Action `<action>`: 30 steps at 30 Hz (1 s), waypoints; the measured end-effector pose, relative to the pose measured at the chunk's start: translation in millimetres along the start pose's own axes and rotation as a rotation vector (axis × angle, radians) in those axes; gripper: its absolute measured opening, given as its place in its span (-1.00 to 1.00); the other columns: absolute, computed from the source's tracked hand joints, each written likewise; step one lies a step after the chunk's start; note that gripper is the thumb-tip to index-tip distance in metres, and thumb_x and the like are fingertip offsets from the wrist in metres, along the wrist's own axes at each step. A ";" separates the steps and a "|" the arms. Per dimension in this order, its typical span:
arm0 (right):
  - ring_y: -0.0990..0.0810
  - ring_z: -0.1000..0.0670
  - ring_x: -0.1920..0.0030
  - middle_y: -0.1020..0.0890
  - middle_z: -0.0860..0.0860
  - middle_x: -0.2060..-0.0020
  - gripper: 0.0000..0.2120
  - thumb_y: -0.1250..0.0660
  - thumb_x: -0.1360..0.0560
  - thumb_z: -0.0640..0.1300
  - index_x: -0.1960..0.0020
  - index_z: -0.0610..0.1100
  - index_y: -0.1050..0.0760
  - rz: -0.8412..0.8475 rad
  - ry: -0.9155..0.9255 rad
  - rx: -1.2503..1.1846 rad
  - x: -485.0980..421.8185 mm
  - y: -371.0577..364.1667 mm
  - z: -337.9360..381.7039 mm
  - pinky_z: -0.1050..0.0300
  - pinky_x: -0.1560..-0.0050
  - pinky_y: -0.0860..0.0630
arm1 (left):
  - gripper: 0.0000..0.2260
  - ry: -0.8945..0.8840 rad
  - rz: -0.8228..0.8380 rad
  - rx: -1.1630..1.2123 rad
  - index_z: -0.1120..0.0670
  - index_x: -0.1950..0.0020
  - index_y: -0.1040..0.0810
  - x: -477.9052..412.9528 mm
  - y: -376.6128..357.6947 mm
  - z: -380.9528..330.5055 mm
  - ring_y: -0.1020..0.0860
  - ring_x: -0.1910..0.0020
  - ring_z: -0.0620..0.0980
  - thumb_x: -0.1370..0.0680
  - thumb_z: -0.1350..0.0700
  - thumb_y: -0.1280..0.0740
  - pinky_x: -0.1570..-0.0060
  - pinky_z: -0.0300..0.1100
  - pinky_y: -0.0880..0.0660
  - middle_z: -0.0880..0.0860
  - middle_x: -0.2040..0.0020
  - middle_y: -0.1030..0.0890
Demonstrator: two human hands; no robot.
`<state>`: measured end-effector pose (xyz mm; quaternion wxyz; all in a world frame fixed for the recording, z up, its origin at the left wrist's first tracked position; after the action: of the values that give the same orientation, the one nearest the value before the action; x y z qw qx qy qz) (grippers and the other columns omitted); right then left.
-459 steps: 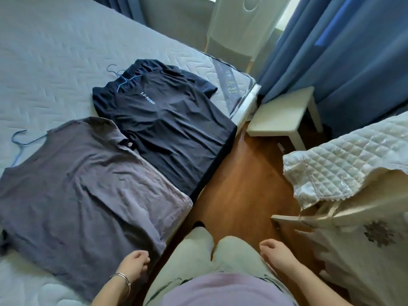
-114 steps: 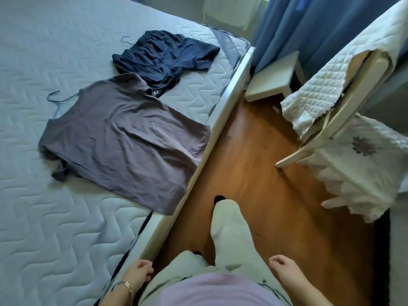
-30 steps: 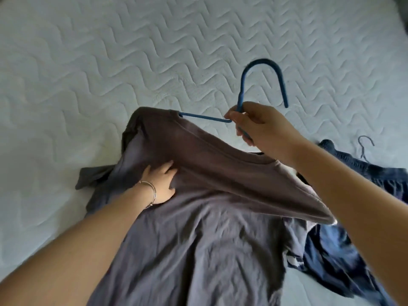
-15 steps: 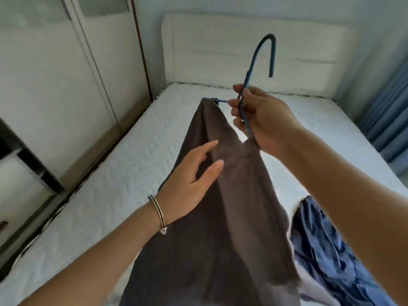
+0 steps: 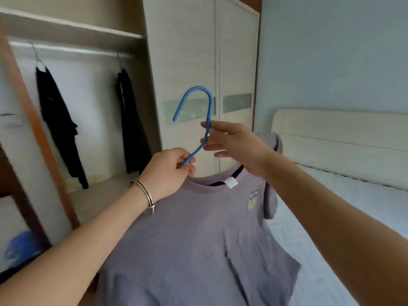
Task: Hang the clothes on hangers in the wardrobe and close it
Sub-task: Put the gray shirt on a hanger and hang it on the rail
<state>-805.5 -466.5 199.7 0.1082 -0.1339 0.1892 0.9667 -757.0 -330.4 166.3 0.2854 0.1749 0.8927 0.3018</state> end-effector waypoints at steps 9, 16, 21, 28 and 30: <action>-0.59 0.15 0.48 -0.70 -0.11 0.28 -0.80 -0.22 -0.53 -0.12 0.02 -0.16 -0.60 -0.161 0.395 0.334 -34.6 -95.2 93.8 0.46 0.32 -0.46 | -0.84 0.026 -0.310 -0.178 0.02 0.20 -0.61 30.8 152.7 48.2 -0.49 0.43 -0.36 -0.53 0.10 -0.28 0.33 -0.48 -0.32 -0.10 0.34 -0.59; -0.51 0.24 0.43 -0.60 0.08 0.32 -0.81 -0.26 -0.53 -0.02 -0.04 -0.06 -0.59 0.224 0.478 0.400 -68.8 -224.5 107.5 0.43 0.27 -0.42 | -0.78 0.037 -0.323 -0.338 0.19 -0.01 -0.66 64.6 261.4 104.6 -0.52 0.40 -0.21 -0.53 0.10 -0.29 0.36 -0.55 -0.39 0.00 0.21 -0.67; -0.45 0.18 0.43 -0.52 0.05 0.44 -0.88 -0.26 -0.54 -0.06 0.14 -0.01 -0.53 0.264 0.591 0.330 -93.3 -321.0 140.7 0.43 0.28 -0.40 | -0.78 0.080 -0.317 -0.456 0.08 -0.07 -0.62 91.7 343.8 166.8 -0.49 0.34 -0.17 -0.53 0.02 -0.28 0.40 -0.44 -0.39 -0.04 0.25 -0.59; -0.47 0.19 0.42 -0.52 0.09 0.40 -0.77 -0.22 -0.56 -0.07 -0.02 -0.20 -0.57 0.292 0.566 0.409 -131.5 -401.2 159.6 0.44 0.31 -0.37 | -0.85 0.246 -0.259 -0.436 -0.03 -0.03 -0.54 128.6 427.5 266.0 -0.55 0.10 0.02 -0.55 0.00 -0.21 0.22 -0.28 -0.39 0.04 0.11 -0.61; -0.48 0.17 0.36 -0.53 0.09 0.37 -0.75 -0.22 -0.56 -0.06 -0.04 -0.20 -0.57 0.305 0.565 0.441 -143.2 -420.8 159.1 0.37 0.23 -0.40 | -0.80 0.251 -0.273 -0.423 -0.01 -0.10 -0.55 127.6 439.9 287.0 -0.52 0.14 -0.12 -0.56 0.02 -0.19 0.20 -0.35 -0.39 -0.11 0.16 -0.57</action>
<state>-596.0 -45.6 242.9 -0.0670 -0.3386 0.4325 0.8329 -617.9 190.3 207.7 0.2408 -0.0490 0.8535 0.4595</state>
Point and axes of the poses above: each hand's wrist, its own x-axis away from the middle knuckle, its own y-axis out of the back of the hand, z = x × y, the point moved 3 cm from there along -x, towards the middle knuckle
